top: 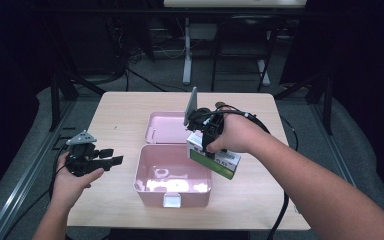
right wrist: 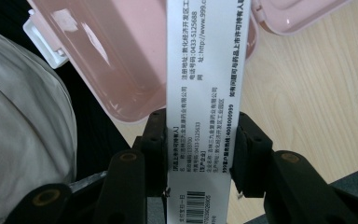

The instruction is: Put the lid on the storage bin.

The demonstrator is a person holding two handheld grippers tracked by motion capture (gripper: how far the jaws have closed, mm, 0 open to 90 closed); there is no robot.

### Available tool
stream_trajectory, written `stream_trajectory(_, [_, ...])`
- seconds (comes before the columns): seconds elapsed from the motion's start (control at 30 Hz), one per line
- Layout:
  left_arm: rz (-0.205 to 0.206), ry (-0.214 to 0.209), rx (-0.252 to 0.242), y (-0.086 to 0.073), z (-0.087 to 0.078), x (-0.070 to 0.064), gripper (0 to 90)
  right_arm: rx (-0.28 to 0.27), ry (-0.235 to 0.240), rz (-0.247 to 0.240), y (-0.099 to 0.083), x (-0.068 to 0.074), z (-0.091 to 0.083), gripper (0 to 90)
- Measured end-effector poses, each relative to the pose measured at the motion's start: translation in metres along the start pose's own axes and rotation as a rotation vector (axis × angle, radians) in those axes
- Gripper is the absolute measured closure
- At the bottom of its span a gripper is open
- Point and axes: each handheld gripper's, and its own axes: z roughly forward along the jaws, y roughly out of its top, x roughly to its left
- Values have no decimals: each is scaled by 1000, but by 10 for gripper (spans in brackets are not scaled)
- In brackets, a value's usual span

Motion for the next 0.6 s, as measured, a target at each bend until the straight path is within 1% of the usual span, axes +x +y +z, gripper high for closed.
stream_trajectory(0.13, [2,-1,-1,0,0,0,480,13,3,-29,8,7,1,616])
stream_trajectory(0.33, [1,-2,-1,0,0,0,479,11,2,-64,20,16,1,617])
stream_trajectory(0.6, [5,-4,0,0,0,1,480,15,5,-108,31,27,5,617])
